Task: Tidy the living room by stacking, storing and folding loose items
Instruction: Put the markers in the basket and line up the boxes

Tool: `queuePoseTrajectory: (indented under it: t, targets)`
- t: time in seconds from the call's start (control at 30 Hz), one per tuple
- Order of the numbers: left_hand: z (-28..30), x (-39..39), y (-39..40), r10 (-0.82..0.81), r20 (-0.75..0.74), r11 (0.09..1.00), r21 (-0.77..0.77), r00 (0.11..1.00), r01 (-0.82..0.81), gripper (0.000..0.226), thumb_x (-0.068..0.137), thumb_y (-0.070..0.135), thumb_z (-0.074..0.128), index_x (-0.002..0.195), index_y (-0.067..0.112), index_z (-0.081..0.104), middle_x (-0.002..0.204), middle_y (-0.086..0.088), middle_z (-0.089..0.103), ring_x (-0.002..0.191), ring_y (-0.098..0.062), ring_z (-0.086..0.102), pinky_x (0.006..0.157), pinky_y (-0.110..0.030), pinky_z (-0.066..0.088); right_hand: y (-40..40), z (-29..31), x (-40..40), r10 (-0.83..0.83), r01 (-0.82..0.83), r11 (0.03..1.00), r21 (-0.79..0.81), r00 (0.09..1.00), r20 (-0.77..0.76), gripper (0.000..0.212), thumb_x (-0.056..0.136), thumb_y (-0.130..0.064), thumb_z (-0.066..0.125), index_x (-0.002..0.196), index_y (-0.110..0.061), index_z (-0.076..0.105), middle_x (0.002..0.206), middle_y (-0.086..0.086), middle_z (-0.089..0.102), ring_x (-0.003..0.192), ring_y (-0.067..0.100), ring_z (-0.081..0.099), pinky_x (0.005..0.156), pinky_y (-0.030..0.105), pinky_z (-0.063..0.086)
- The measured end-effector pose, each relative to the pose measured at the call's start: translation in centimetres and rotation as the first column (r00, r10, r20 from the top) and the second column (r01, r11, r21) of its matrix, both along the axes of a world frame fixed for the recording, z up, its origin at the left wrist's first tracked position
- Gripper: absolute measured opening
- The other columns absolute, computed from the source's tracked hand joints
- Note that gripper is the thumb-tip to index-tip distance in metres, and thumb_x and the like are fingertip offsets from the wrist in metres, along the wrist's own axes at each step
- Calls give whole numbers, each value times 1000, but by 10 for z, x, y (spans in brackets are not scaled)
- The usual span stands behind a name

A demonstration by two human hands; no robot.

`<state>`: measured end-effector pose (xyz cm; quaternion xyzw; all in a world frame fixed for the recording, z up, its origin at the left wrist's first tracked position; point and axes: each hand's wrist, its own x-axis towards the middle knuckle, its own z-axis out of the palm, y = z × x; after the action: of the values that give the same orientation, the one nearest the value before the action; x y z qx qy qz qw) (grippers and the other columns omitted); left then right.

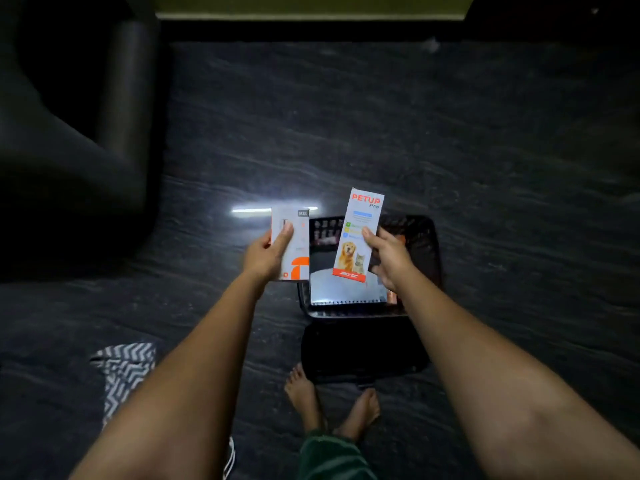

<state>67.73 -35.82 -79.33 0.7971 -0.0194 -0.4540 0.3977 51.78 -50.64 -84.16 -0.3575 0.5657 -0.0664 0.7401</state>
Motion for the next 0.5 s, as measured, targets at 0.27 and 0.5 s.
queuePoseTrajectory:
  t: [0.27, 0.5]
  targets:
    - [-176, 12, 9, 54, -55, 998, 33, 997, -53, 45, 89, 57, 52, 90, 16, 68, 80, -4, 70, 52, -3, 63, 42, -13, 45, 19, -207, 11, 67, -60, 995, 73, 993, -93, 28, 100, -18, 47, 127, -13, 53, 106, 3, 64, 79, 12, 64, 63, 30, 52]
    - [-229, 18, 18, 226, -203, 971, -34, 953, -238, 38, 87, 57, 55, 87, 21, 68, 79, -2, 72, 63, -12, 69, 58, -26, 56, 38, -293, 29, 195, -182, 980, 76, 951, -239, 31, 99, -18, 49, 128, -8, 55, 114, 10, 64, 99, 29, 63, 90, 47, 51]
